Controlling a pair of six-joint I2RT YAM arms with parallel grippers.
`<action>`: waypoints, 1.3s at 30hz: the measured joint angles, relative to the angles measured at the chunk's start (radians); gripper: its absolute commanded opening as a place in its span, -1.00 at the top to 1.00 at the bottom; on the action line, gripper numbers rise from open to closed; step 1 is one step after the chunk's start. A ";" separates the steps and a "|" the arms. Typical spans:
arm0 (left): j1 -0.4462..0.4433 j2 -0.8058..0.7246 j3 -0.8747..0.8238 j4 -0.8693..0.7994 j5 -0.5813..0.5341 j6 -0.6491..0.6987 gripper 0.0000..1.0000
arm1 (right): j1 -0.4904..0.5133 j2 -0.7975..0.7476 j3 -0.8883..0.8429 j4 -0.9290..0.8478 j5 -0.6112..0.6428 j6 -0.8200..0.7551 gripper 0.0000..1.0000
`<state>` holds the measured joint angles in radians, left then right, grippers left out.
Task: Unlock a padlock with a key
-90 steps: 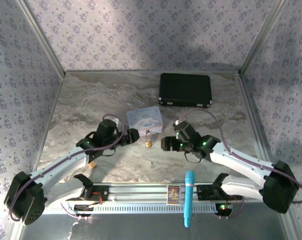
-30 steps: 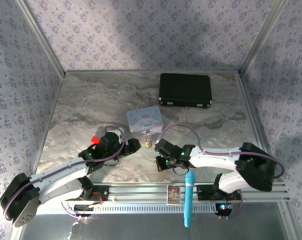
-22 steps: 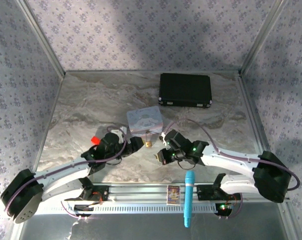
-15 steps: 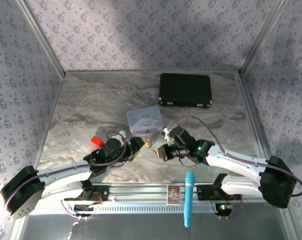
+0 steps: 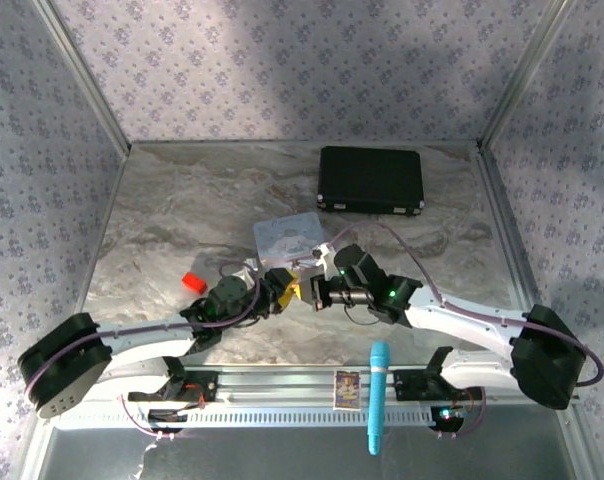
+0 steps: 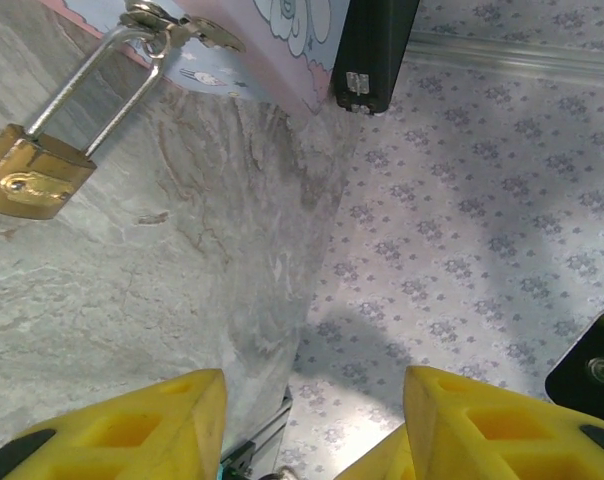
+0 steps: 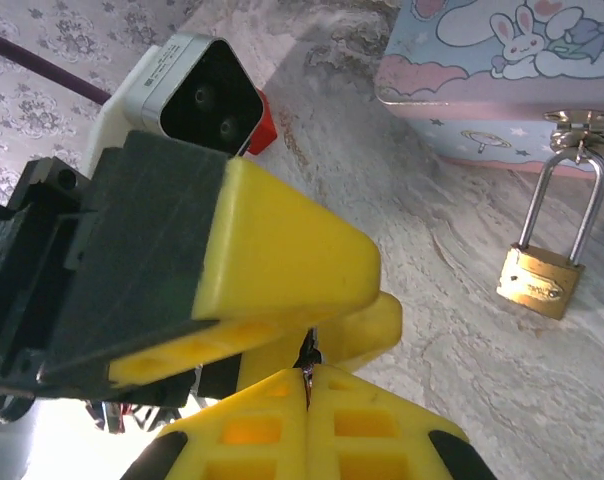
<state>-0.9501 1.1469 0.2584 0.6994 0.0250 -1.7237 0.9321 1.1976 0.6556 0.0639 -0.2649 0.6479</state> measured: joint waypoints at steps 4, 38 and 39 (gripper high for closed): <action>0.000 -0.001 0.001 0.007 -0.004 -0.010 0.78 | 0.001 0.023 0.000 0.020 -0.005 0.010 1.00; 0.035 -0.073 0.048 -0.177 -0.039 0.117 1.00 | -0.087 -0.089 -0.147 0.182 -0.044 0.117 -0.98; 0.050 -0.080 0.049 -0.174 -0.037 0.145 1.00 | -0.119 -0.114 -0.175 0.210 -0.058 0.140 -0.98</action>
<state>-0.9005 1.0672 0.3073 0.5255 -0.0120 -1.5791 0.8127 1.0840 0.4805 0.2741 -0.3225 0.7879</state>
